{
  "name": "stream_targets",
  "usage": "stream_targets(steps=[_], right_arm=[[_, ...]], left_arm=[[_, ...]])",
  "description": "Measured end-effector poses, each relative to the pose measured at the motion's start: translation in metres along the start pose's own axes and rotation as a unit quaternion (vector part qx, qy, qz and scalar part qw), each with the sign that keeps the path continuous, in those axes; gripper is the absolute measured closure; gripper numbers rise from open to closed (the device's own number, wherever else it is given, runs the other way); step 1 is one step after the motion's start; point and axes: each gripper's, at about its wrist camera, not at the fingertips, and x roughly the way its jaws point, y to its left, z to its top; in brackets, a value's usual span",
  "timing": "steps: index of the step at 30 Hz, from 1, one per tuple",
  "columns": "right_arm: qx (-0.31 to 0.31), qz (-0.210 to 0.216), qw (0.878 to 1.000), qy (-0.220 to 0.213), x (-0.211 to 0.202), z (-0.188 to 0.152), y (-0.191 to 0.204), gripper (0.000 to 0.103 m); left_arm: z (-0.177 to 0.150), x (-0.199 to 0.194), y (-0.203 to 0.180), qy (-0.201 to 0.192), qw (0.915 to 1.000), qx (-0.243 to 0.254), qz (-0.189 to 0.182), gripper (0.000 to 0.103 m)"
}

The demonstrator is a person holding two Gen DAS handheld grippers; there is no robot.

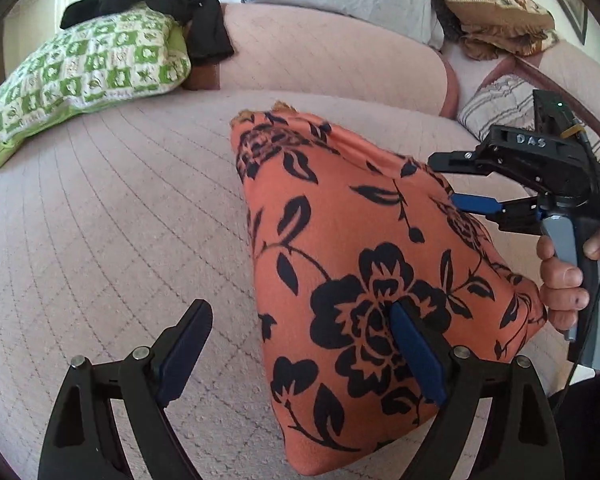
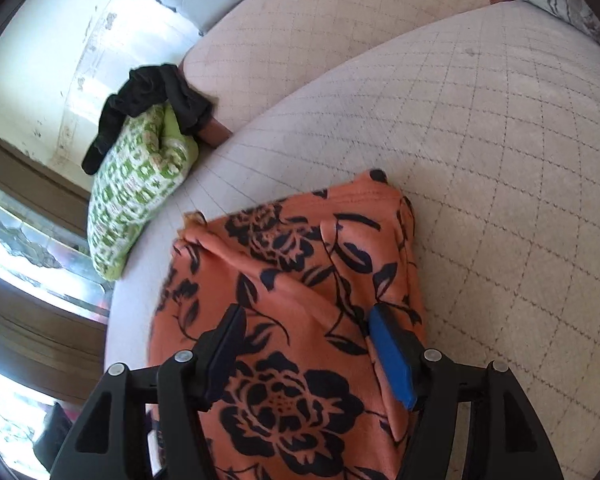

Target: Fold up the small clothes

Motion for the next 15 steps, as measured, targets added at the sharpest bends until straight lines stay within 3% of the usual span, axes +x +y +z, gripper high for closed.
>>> stream_targets(steps=[5, 8, 13, 15], right_arm=[[-0.031, 0.050, 0.998, -0.027, -0.009, 0.003, 0.029, 0.035], [-0.064, 0.075, 0.995, -0.009, 0.005, 0.000, 0.053, 0.035], [-0.062, 0.034, 0.994, 0.085, 0.065, -0.002, 0.055, 0.034], [-0.068, 0.037, 0.994, 0.076, 0.062, -0.001, 0.059, 0.035]], left_arm=[[0.004, -0.006, -0.001, -0.018, 0.9998, -0.001, -0.006, 0.013], [0.003, 0.001, -0.005, -0.003, 0.9999, 0.011, -0.002, 0.013], [0.000, 0.010, -0.005, 0.014, 0.9998, 0.014, -0.007, 0.013], [0.002, 0.009, -0.003, 0.014, 0.9998, 0.007, -0.015, 0.013]])
